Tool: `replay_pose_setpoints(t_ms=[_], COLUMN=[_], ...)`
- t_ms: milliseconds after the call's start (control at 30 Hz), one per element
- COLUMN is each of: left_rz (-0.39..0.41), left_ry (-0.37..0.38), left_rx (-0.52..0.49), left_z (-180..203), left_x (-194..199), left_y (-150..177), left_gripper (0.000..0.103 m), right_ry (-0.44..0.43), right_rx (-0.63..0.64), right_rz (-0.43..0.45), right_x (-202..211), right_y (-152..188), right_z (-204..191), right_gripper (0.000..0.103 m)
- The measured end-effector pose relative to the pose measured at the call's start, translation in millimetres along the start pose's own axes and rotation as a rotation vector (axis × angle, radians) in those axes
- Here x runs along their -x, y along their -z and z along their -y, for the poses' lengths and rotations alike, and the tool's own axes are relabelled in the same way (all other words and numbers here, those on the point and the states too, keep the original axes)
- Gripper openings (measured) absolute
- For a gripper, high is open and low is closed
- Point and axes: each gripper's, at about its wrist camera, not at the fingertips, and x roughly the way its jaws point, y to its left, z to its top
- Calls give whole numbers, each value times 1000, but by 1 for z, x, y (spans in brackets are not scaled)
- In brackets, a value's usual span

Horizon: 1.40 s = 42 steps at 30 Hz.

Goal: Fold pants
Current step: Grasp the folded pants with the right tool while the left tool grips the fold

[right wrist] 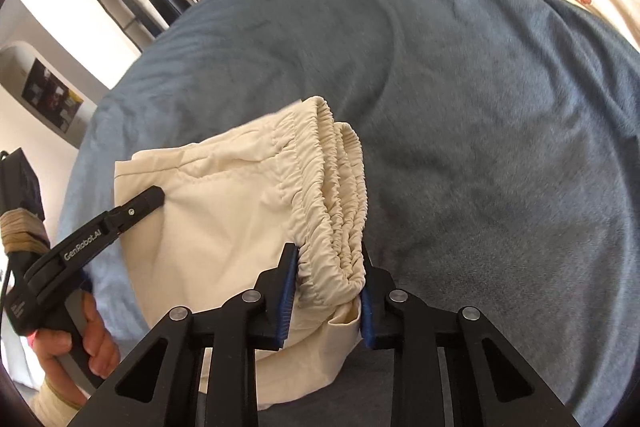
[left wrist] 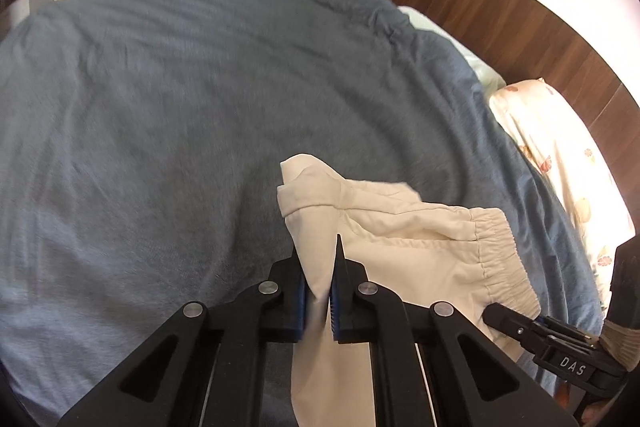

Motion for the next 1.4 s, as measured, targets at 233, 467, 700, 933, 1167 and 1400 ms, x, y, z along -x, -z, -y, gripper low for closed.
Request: replay_pose_setpoints(t_ms=[233, 467, 700, 933, 1167, 1400], left_rz=[85, 181, 246, 293, 301, 311], left_ry=[-12, -58, -133, -239, -341, -397], left_rx=[3, 6, 18, 31, 38, 50], left_z=[-3, -18, -55, -108, -174, -234], left_x=[57, 133, 210, 286, 341, 367], left_y=[-10, -12, 1, 17, 33, 40], left_gripper=[10, 10, 9, 9, 9, 9], right_ry=[-30, -80, -136, -224, -310, -370], right_rx=[54, 97, 159, 235, 289, 324], right_rz=[57, 107, 155, 176, 158, 132], right_x=[42, 83, 114, 130, 124, 102], right_y=[-6, -2, 18, 47, 77, 97], right_z=[-21, -59, -120, -194, -271, -336], right_gripper=[27, 27, 27, 27, 27, 27])
